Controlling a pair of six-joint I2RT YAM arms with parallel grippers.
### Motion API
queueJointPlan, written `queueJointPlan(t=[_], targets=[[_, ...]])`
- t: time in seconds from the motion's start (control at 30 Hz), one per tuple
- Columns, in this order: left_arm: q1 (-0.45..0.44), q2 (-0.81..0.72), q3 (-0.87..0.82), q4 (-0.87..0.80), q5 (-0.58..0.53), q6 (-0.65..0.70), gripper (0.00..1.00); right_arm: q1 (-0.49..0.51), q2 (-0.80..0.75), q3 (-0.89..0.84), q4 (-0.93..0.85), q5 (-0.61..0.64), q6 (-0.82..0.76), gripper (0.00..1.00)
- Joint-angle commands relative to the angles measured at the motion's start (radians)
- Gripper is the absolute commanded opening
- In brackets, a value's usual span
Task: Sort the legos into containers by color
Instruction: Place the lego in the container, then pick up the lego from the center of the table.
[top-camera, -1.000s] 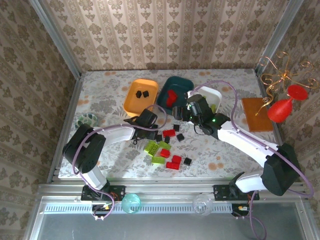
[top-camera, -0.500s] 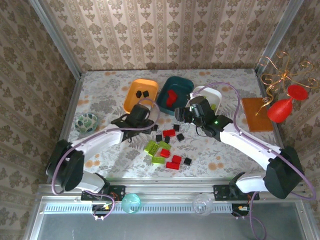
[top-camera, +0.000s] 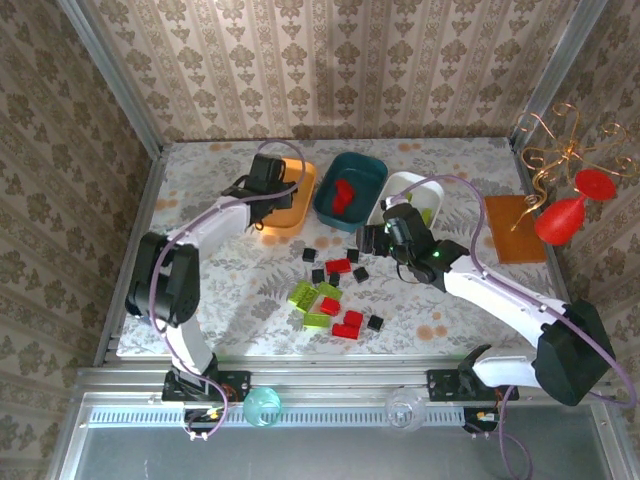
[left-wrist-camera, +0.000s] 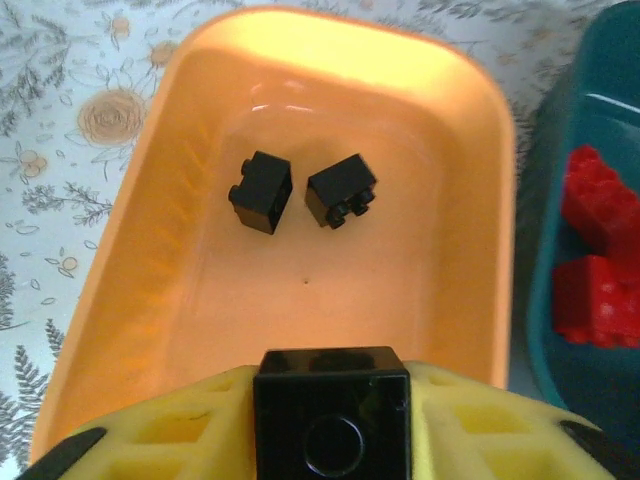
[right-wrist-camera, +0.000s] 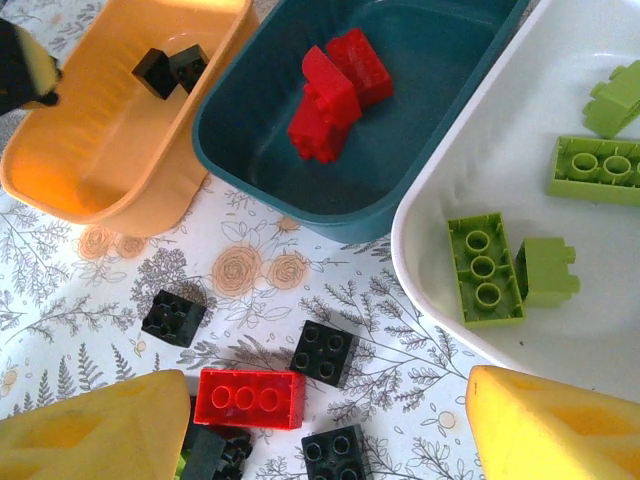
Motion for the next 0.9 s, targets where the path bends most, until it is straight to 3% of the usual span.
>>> queueJointPlan(t=[0.0, 0.13, 0.3, 0.4, 0.63, 0.87], targets=[[0.032, 0.013, 0.061, -0.051, 0.018, -0.006, 0.52, -0.004, -0.025, -0.022, -0.016, -0.024, 0.022, 0.75], [0.025, -0.044, 0.055, -0.04, 0.056, -0.02, 0.75, 0.001, -0.005, -0.037, -0.013, -0.057, 0.024, 0.76], [-0.004, -0.194, -0.046, 0.012, 0.108, -0.049, 0.89, 0.017, 0.063, -0.017, -0.003, -0.082, 0.027, 0.77], [-0.076, -0.311, -0.146, 0.048, 0.119, -0.061, 0.99, 0.043, 0.115, 0.003, 0.022, -0.076, 0.051, 0.77], [-0.196, -0.602, -0.429, 0.062, 0.014, -0.082, 1.0, 0.154, 0.371, 0.185, 0.028, -0.094, 0.001, 0.77], [-0.208, -0.943, -0.663, -0.014, -0.085, -0.101, 1.0, 0.201, 0.601, 0.393, -0.019, -0.109, -0.028, 0.77]])
